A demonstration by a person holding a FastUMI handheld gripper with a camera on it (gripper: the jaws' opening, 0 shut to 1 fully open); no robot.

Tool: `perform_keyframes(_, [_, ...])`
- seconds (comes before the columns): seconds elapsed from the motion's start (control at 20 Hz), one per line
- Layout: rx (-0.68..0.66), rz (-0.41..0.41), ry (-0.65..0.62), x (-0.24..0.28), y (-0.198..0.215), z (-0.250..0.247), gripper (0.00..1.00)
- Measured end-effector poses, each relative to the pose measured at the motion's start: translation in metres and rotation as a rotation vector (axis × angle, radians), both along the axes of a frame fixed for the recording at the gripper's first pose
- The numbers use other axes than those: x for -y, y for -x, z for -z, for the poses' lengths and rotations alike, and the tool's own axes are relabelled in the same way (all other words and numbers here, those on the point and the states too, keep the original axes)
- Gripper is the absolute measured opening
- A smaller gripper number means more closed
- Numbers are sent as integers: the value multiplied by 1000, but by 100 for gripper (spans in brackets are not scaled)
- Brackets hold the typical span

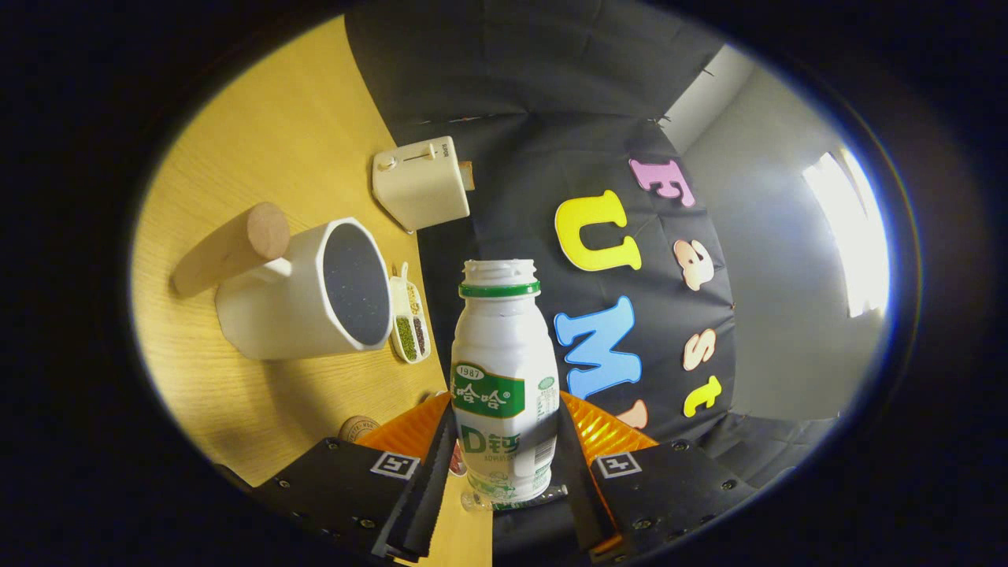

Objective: Take the bottle from table, then pour the juice into the cup, finally place the bottle on the coaster

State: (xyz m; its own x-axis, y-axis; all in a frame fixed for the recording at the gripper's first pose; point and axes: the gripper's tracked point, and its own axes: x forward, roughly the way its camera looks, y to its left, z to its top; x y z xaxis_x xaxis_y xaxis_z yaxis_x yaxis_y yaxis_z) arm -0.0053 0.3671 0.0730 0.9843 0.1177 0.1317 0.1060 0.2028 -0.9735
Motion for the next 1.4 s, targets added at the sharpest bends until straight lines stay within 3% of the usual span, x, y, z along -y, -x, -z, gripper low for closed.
perform_keyframes(0.7, [59, 17, 213, 2, -7, 6, 66])
perform_keyframes(1.4, [98, 36, 280, 8, -16, 4, 66])
